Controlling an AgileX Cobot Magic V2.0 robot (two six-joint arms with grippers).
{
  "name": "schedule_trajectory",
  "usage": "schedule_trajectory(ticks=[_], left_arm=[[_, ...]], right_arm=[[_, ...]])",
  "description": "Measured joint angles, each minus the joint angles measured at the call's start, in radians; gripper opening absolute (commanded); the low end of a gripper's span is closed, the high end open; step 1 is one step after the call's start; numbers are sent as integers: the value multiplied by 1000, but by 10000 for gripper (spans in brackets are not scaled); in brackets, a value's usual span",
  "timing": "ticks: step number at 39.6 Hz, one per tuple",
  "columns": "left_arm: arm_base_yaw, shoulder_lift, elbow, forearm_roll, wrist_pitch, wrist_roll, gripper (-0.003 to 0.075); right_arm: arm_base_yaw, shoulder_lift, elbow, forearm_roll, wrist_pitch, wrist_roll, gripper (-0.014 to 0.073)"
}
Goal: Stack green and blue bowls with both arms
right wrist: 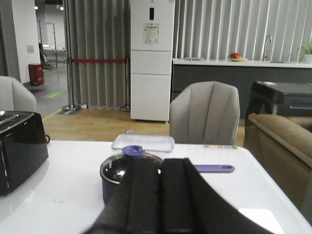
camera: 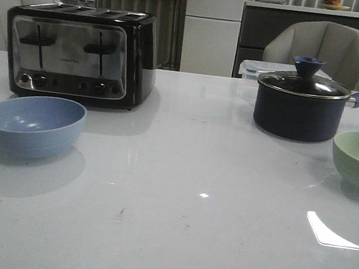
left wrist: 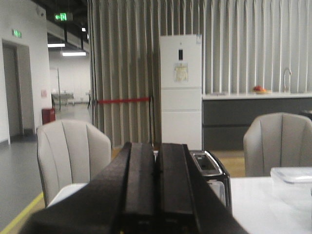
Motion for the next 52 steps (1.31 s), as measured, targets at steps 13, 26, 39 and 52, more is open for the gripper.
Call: schedule_trajectory(ticks=[13, 26, 39, 52], left_arm=[[0, 243, -115, -52, 270, 0, 97], [0, 385, -26, -46, 315, 2, 97], [0, 425, -4, -46, 306, 2, 366], [0, 425, -4, -46, 261, 2, 508]], right_arm=[[0, 240, -85, 0, 249, 0, 52], [0, 443, -45, 0, 352, 0, 52], [0, 533, -32, 0, 370, 0, 524], [-10, 637, -110, 16, 393, 25, 593]])
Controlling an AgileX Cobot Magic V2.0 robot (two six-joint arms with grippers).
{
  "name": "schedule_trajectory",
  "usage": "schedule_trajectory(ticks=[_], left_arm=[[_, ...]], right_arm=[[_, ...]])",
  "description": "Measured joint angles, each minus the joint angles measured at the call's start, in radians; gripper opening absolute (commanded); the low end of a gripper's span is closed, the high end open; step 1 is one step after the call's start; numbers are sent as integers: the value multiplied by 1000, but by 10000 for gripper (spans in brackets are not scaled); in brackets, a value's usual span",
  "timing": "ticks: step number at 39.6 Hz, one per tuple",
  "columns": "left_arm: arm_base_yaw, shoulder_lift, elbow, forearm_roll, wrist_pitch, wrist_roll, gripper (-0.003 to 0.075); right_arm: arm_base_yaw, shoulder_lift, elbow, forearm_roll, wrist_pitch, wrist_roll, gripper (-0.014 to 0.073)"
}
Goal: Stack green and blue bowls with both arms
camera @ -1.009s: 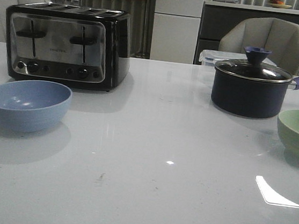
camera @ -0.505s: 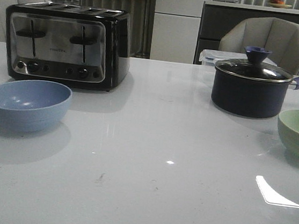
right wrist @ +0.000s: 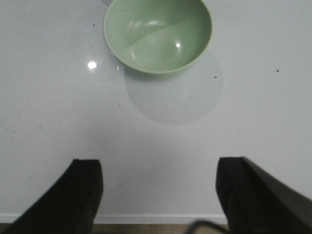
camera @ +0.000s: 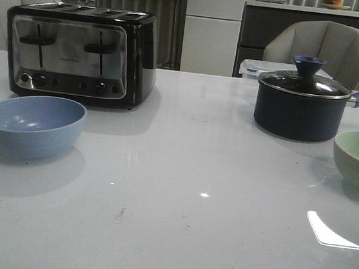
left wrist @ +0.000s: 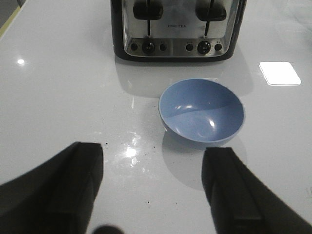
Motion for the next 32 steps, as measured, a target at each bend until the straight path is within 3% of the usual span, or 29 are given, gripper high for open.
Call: schedule_trajectory(ticks=[15, 32], left_arm=[[0, 0, 0, 0, -2, 0, 508], [0, 0, 0, 0, -2, 0, 508]], right_arm=[[-170, 425, -321, 32, 112, 6, 593], [-188, 856, -559, 77, 100, -53, 593]])
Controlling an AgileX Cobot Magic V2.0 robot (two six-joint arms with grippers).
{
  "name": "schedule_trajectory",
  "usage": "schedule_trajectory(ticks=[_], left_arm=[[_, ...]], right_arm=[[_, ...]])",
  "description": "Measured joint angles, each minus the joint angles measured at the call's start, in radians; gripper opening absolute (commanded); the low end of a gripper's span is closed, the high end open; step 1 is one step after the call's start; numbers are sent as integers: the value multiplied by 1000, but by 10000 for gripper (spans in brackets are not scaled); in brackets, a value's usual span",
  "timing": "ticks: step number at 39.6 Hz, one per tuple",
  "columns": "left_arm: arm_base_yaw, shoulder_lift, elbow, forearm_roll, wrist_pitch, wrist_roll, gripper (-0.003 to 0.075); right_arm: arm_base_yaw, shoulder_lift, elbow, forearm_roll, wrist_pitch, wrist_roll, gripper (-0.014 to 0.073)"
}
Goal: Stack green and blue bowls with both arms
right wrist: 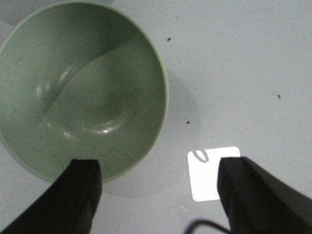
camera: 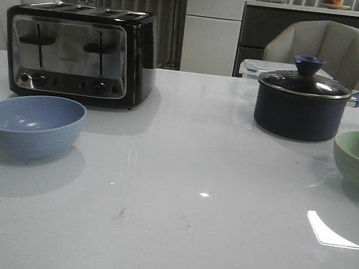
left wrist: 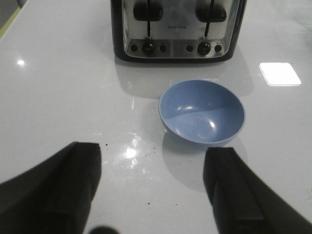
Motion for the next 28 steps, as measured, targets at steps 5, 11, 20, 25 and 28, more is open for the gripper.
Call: schedule_trajectory(ticks=[5, 11, 20, 25, 28], left_arm=[[0, 0, 0, 0, 0, 0, 508], [0, 0, 0, 0, 0, 0, 508], [0, 0, 0, 0, 0, 0, 508], [0, 0, 0, 0, 0, 0, 508], [0, 0, 0, 0, 0, 0, 508]], right_arm=[[0, 98, -54, 1, -10, -18, 593], [0, 201, -105, 1, -23, -25, 593], [0, 292, -146, 2, -39, -31, 519], [0, 304, -150, 4, -39, -47, 353], [0, 304, -150, 10, -39, -57, 256]])
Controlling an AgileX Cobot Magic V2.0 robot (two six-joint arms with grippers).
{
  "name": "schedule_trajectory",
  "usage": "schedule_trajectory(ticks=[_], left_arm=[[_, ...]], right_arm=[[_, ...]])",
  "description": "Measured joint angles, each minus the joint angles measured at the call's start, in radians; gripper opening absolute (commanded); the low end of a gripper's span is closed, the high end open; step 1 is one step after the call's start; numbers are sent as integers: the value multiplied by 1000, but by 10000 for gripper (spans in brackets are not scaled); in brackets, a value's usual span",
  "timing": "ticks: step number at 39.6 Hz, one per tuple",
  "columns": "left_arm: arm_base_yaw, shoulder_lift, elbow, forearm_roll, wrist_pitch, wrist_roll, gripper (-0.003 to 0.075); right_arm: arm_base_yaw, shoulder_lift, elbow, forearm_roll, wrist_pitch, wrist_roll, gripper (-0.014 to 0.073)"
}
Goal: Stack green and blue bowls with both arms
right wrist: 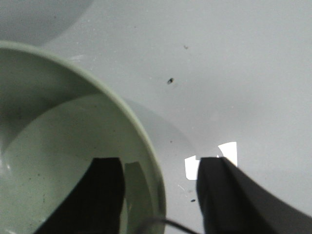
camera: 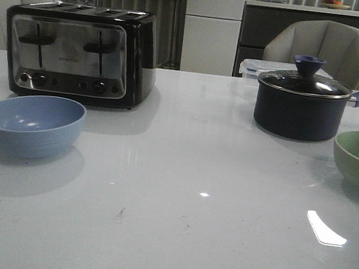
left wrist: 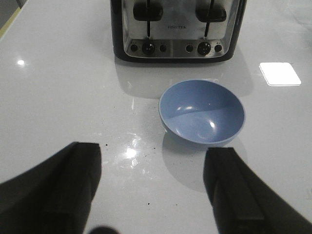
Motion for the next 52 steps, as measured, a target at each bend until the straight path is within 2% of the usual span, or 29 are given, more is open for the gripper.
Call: schedule_trajectory(ticks=[5, 9, 17, 24, 29, 37, 44, 52], left_arm=[[0, 0, 0, 0, 0, 0, 508], [0, 0, 0, 0, 0, 0, 508], [0, 0, 0, 0, 0, 0, 508], [0, 0, 0, 0, 0, 0, 508], [0, 0, 0, 0, 0, 0, 508], [0, 0, 0, 0, 0, 0, 508], [0, 0, 0, 0, 0, 0, 508], [0, 0, 0, 0, 0, 0, 508]], right_arm=[[0, 0, 0, 12, 0, -9, 147], [0, 0, -2, 22, 0, -9, 102], [0, -23, -5, 30, -2, -9, 90], [52, -122, -5, 28, 11, -12, 90], [158, -202, -5, 32, 41, -21, 90], [397, -230, 1, 55, 56, -22, 90], [578, -180, 12, 107, 16, -23, 90], [697, -73, 17, 131, -40, -25, 92]])
